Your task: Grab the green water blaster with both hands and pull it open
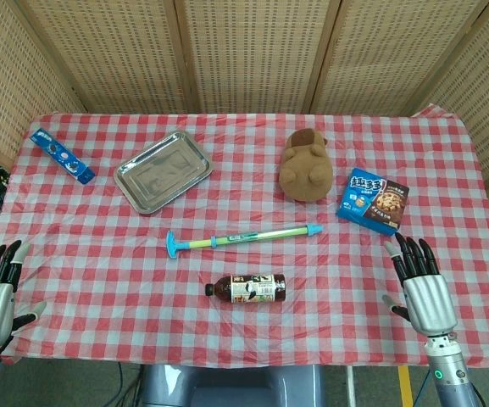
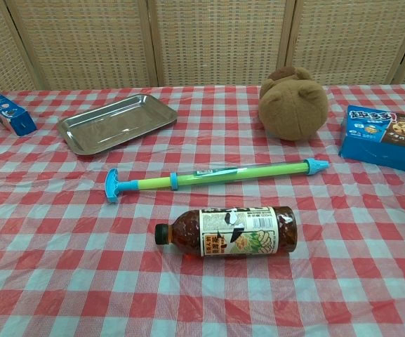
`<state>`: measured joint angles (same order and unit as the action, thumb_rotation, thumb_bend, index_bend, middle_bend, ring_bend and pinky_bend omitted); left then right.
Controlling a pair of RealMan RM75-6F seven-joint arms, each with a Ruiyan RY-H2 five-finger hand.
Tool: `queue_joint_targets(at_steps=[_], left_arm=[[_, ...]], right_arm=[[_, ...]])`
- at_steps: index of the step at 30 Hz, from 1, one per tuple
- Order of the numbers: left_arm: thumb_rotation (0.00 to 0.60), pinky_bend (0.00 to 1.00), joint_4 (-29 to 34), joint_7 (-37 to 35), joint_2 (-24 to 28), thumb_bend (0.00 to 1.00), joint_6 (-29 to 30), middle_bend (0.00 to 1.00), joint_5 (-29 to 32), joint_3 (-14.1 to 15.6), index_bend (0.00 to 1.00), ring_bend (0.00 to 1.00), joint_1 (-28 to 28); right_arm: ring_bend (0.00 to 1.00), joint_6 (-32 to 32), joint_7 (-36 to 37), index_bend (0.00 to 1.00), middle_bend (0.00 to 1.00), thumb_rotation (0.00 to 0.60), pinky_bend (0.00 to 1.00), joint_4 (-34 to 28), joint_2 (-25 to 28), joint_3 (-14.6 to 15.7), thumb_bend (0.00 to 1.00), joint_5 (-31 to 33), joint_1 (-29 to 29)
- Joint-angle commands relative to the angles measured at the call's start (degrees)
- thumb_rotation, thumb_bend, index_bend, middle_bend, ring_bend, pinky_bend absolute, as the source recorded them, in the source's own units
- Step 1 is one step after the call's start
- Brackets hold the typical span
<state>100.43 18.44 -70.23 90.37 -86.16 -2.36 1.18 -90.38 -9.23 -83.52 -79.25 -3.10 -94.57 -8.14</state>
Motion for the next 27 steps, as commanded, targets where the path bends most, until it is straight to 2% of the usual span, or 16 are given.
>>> queue_joint_targets(at_steps=[1,27], left_arm=[[0.6,0.0,0.0,-0.02,0.01,0.14,0.04,0.0,-0.08,0.03,0.0,0.0,-0.01],[0.6,0.0,0.49,-0.02,-0.49,0.16,-0.18,0.0,-0.43,0.11,0.0,0.0,0.19]], right_arm=[[0.0,0.03,-0.03,0.06,0.0,0.6,0.0,0.0,0.04,0.03,0.13,0.0,0.03],[0.0,0.47,0.46,0.06,0.0,0.6,0.0,-0.39,0.31,-0.12,0.13,0.56,0.09]])
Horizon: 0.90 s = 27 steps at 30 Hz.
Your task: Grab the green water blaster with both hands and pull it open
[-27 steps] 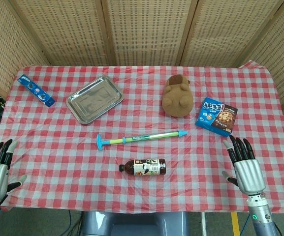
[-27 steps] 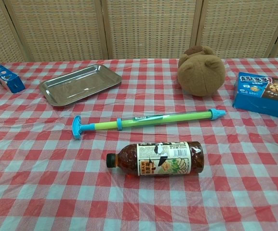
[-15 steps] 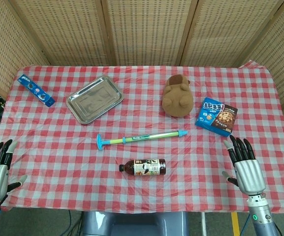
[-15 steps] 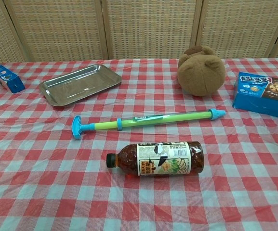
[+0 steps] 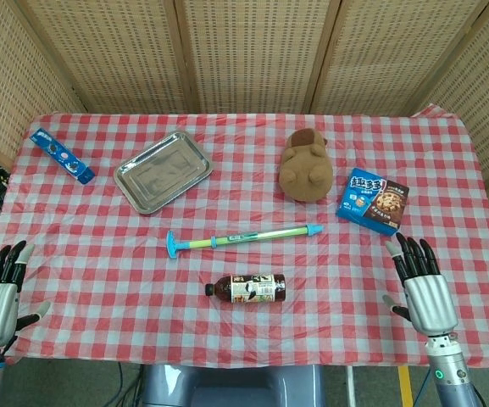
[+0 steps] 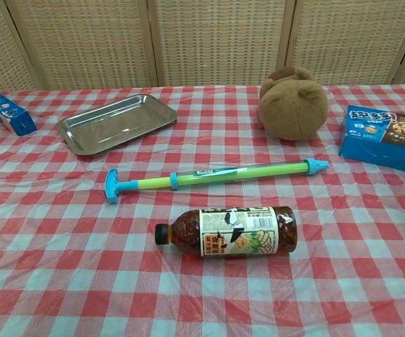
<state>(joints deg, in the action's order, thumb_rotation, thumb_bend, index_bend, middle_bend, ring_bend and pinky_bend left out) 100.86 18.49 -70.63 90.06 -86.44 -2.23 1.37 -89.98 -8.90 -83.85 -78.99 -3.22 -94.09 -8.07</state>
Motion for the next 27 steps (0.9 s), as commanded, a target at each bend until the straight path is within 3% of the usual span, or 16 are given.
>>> queue_joint_targets(at_steps=[1,5,8,12,18,22,27], left_arm=[[0.6,0.0,0.12,-0.21,-0.19,0.16,0.24,0.0,-0.32,-0.06,0.0,0.0,0.02],[0.6,0.01,0.71,-0.54,-0.71,0.17,0.7,0.0,-0.87,-0.6,0.0,0.0,0.32],[0.6,0.11,1.38,0.57,-1.04,0.18,0.58,0.03,-0.86,-1.34,0.04,0.07,0.93],[0.6,0.37,2.95,2.61,-2.34,0.18,-0.23,0.31,-0.15,-4.0,0.13,0.35,3.09],[0.6,0.61,5.37,6.64,-3.44,0.2,-6.01,0.7,4.07,-6.74,0.26,0.67,7.32],[0.6,0.69,6.89,10.39,-4.82,0.25,-10.69,0.82,9.79,-9.21,0.35,0.77,10.76],[0.6,0.72,8.64,17.2,-6.77,0.26,-16.03,0.86,21.04,-13.63,0.36,0.81,16.15]], right_arm=[[0.0,0.11,0.28,0.06,0.0,0.6,0.0,-0.11,0.13,-0.06,0.13,0.22,0.02],[0.0,0.48,0.83,0.06,0.0,0.6,0.0,-0.22,0.3,-0.25,0.13,0.75,-0.04],[0.0,0.84,1.05,0.06,0.0,0.6,0.0,-0.2,0.34,-0.32,0.13,1.03,-0.15],[0.0,1.41,1.32,0.06,0.0,0.6,0.0,0.07,0.2,-0.43,0.13,1.44,-0.36],[0.0,1.88,1.39,0.06,0.0,0.6,0.0,0.36,0.02,-0.4,0.13,1.67,-0.5],[0.0,2.37,1.24,0.06,0.0,0.6,0.0,0.57,-0.18,-0.32,0.13,1.85,-0.65],[0.0,3.16,1.1,0.06,0.0,0.6,0.0,1.0,-0.55,-0.33,0.13,2.3,-0.92]])
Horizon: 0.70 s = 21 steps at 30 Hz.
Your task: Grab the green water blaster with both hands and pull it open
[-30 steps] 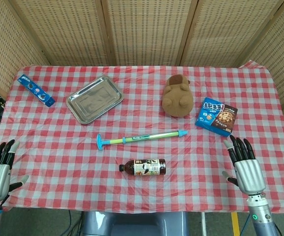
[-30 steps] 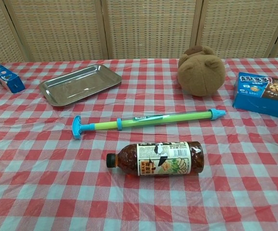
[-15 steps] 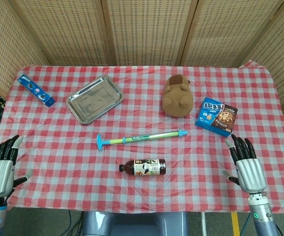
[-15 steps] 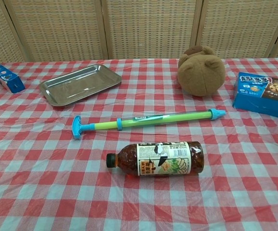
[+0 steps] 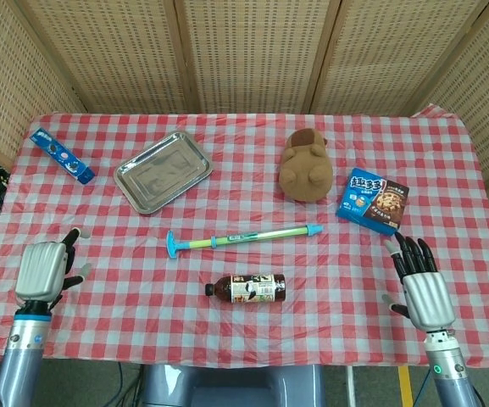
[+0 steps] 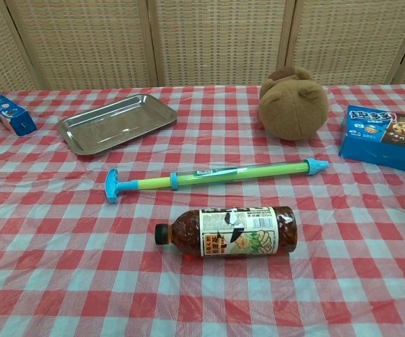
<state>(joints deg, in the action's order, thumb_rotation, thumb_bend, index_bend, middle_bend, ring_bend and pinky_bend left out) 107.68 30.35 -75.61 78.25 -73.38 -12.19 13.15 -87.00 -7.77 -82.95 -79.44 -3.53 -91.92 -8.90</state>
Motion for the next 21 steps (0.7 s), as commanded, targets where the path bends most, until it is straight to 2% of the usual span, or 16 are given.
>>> queue_joint_targets(at_steps=[1,7,11,16,21], left_arm=[[0.6,0.73,2.11,6.3,-2.1,0.26,-4.77,0.86,9.69,-4.32,0.36,0.81,5.22],[0.6,0.73,1.46,14.77,-5.27,0.26,-6.7,0.86,20.04,-8.08,0.36,0.82,11.69],[0.6,0.73,-0.12,20.18,-8.36,0.26,-6.2,0.87,26.99,-9.58,0.36,0.82,16.09],[0.6,0.74,-3.72,24.75,-12.5,0.26,-5.94,0.88,35.07,-10.51,0.34,0.83,21.2],[0.6,0.76,-7.58,27.72,-16.38,0.26,-5.2,0.89,40.26,-10.89,0.33,0.85,25.58]], right_arm=[[0.0,0.25,-0.01,0.06,0.0,0.6,0.0,0.12,-0.14,-0.03,0.13,0.19,-0.12],[0.0,0.29,0.27,0.07,0.0,0.6,0.0,0.16,-0.17,-0.06,0.13,0.19,-0.2],[0.0,0.27,0.55,0.07,0.0,0.6,0.0,0.18,-0.05,-0.07,0.13,0.2,-0.23],[0.0,0.35,1.1,0.07,0.0,0.6,0.0,0.08,0.1,-0.13,0.13,0.39,-0.26],[0.0,0.23,1.71,0.07,0.0,0.6,0.0,-0.15,0.32,-0.1,0.13,0.23,-0.29]])
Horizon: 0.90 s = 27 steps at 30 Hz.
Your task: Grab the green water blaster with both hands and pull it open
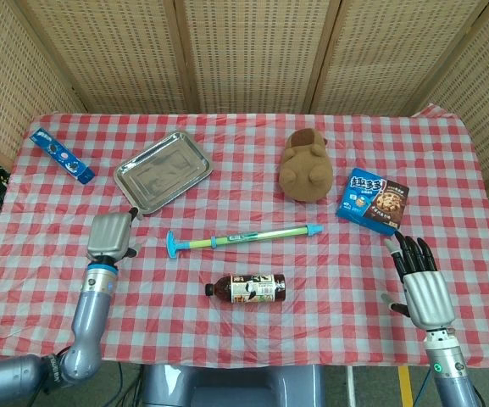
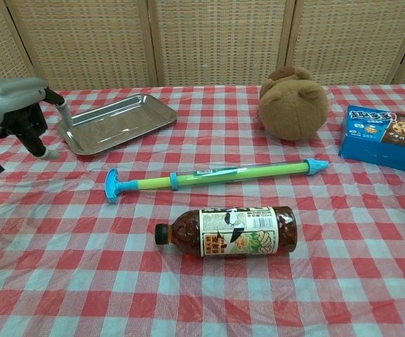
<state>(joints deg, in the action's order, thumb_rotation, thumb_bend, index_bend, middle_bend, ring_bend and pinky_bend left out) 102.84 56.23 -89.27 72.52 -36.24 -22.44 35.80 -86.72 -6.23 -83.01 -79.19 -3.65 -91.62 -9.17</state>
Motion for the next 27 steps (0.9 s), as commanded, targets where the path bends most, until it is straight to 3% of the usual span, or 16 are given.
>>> queue_joint_targets(at_steps=[1,13,27], left_arm=[[0.6,0.76,-3.56,2.4,-3.55,0.26,0.67,0.89,4.11,-0.79,0.33,0.85,3.89],[0.6,0.76,-10.24,6.88,-11.39,0.26,2.62,0.9,11.35,-2.63,0.37,0.85,12.6],[0.6,0.76,-16.51,9.77,-16.53,0.27,3.29,0.9,16.91,-3.13,0.4,0.85,18.7]], right_arm=[[0.0,-0.06,0.26,0.07,0.0,0.6,0.0,-0.1,0.12,0.05,0.13,-0.15,-0.03],[0.0,0.13,1.82,0.07,0.0,0.6,0.0,-0.2,0.57,0.01,0.13,-0.05,-0.19],[0.0,0.01,3.17,0.08,0.0,0.6,0.0,-0.19,0.92,-0.2,0.13,0.24,-0.22]])
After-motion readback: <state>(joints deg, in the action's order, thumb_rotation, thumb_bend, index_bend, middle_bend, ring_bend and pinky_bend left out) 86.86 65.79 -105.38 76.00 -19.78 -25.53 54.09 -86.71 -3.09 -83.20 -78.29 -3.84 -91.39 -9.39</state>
